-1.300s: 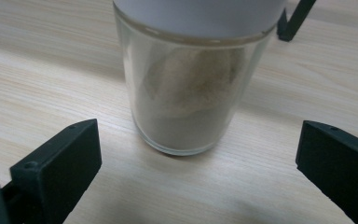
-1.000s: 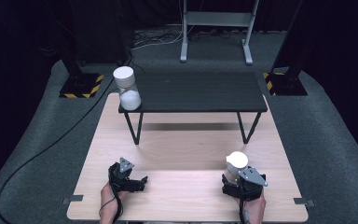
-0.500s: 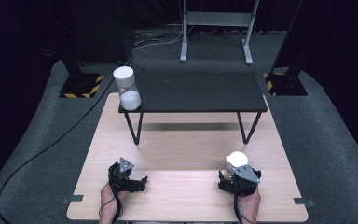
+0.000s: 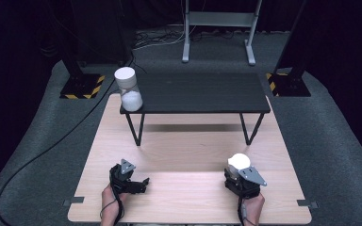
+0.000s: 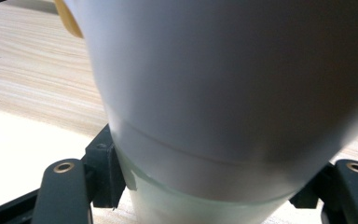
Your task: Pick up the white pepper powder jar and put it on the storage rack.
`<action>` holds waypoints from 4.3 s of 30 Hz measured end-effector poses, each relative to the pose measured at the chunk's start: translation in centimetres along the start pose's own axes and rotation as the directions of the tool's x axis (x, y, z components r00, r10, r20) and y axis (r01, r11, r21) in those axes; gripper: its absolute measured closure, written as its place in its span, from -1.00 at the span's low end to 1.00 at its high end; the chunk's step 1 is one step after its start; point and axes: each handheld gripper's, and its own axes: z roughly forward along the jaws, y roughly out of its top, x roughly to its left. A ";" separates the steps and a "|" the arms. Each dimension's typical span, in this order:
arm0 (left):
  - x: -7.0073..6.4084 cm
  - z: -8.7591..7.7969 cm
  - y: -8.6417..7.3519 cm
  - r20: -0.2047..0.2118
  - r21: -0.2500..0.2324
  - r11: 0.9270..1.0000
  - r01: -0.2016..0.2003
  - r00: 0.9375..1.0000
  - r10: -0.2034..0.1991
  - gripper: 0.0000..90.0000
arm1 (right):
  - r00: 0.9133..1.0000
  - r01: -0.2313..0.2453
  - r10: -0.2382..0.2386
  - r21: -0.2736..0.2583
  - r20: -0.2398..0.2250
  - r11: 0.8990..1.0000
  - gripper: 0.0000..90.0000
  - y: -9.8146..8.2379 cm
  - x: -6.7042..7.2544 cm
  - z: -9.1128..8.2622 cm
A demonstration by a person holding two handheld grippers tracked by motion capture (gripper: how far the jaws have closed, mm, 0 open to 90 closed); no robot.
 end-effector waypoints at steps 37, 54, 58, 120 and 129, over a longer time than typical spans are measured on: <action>0.0 0.0 -0.1 0.002 -0.006 1.000 -0.004 1.000 0.004 -0.95 | 0.996 -0.073 0.070 -0.050 -0.060 0.996 -0.33 1.6 -3.8 -1.7; 0.0 -0.1 -0.1 0.002 -0.005 1.000 -0.005 1.000 0.005 -0.95 | 0.997 -0.061 0.057 -0.076 -0.051 0.995 -0.33 5.2 -5.6 -1.8; 0.0 0.0 -0.1 0.002 -0.005 1.000 -0.003 1.000 0.003 -0.96 | 0.996 -0.074 0.071 -0.074 -0.049 0.994 -0.33 6.0 -6.1 -1.6; -0.4 -0.1 -0.2 -0.014 -0.011 1.000 -0.023 1.000 0.022 -0.96 | 0.998 -0.063 0.063 -0.091 -0.001 0.994 -0.33 14.8 -9.4 -2.1; -0.4 -0.1 -0.2 -0.014 -0.011 1.000 -0.023 1.000 0.023 -0.96 | 0.998 -0.059 0.060 -0.092 0.008 0.994 -0.33 16.1 -9.6 -2.1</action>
